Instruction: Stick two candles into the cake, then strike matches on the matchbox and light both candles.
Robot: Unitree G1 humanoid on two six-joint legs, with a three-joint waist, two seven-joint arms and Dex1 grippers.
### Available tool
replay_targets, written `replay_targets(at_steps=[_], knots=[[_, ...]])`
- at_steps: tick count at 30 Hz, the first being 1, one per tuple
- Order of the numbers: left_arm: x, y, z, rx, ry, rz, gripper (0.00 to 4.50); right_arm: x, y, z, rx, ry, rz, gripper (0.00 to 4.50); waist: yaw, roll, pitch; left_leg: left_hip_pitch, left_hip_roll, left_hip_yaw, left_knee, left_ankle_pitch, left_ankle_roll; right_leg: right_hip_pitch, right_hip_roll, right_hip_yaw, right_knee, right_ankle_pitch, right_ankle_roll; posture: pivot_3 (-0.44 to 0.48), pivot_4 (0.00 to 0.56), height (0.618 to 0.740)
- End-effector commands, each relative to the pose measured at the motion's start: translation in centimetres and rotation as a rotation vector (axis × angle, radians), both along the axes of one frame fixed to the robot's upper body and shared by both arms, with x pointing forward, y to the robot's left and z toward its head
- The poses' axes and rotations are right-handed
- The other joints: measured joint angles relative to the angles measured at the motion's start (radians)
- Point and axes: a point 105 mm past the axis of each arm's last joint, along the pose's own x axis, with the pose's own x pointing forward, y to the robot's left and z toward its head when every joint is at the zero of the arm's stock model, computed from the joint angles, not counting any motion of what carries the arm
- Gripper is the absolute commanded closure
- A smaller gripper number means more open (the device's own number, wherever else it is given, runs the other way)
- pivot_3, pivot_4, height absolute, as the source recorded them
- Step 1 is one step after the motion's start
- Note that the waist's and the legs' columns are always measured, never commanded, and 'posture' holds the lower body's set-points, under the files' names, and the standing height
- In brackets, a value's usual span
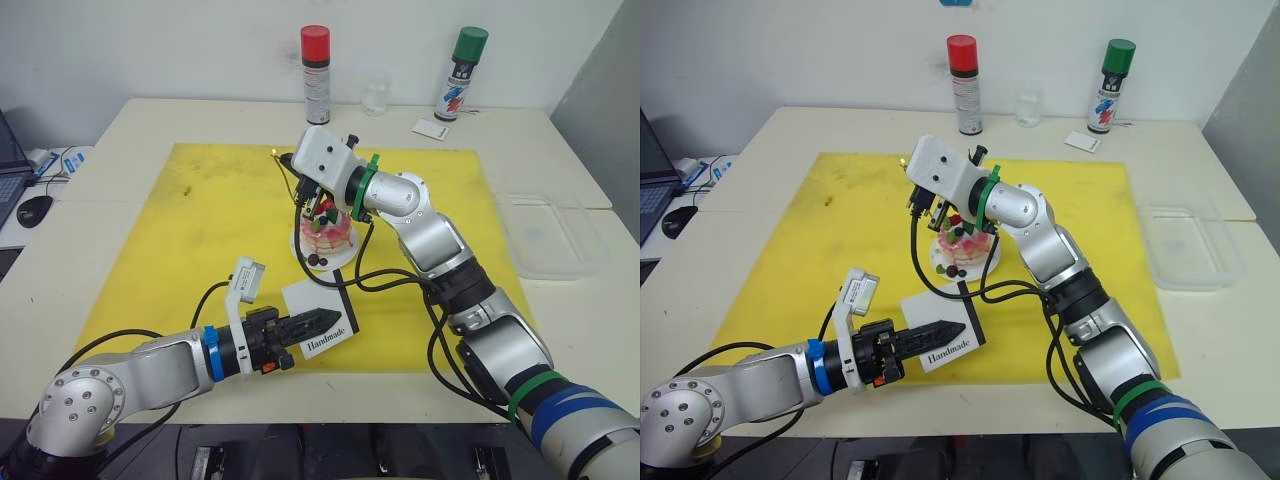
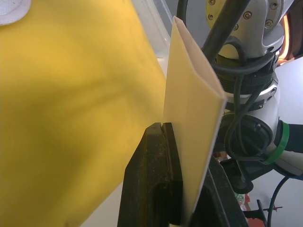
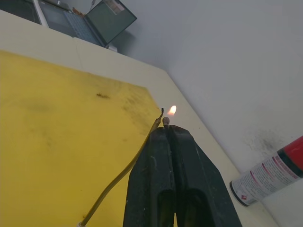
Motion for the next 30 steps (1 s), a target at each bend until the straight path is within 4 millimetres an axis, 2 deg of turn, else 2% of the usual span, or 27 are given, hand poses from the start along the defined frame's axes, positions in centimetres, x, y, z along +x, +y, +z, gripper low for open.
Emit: replay_targets(at_steps=[1,30], knots=[[-0.27,-0.3,0.49,-0.019,-0.008,-0.021,4.5,-0.66,0.13,1.71,0.035,-0.056,0.015,4.48,0.0,0.0,0.0,0.0,0.0,0.0,0.0,0.0,0.0,0.0,0.0,0.0,0.0,0.0,0.0,0.0,0.15,0.74],[-0.49,-0.47,0.51,-0.019,-0.004,-0.032,4.5,-0.78,0.32,1.53,0.034,-0.054,0.019,4.48,0.0,0.0,0.0,0.0,0.0,0.0,-0.005,0.0,0.0,-0.002,0.0,0.0,0.0,0.0,-0.001,0.0,0.15,0.74]])
